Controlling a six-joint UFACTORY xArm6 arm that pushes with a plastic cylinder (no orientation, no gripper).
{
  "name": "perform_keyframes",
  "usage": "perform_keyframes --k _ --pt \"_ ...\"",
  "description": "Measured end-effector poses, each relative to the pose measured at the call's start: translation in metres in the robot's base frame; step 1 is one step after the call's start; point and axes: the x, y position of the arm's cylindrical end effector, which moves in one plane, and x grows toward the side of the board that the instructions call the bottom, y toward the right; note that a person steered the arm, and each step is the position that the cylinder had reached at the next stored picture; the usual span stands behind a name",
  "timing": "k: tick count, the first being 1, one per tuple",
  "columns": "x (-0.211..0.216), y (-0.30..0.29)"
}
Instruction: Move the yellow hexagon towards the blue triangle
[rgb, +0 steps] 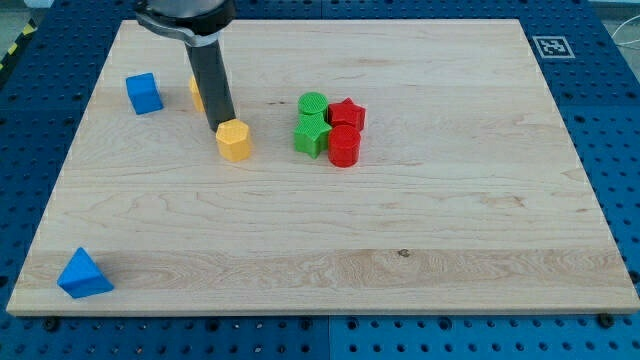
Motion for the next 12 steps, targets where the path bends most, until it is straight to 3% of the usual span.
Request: perform_keyframes --k 4,6,8,9,12 --pt "0.054 0.096" --pt "0.090 0.060" --pt "0.044 0.069" --pt "0.041 0.041" --pt "0.101 -0.019"
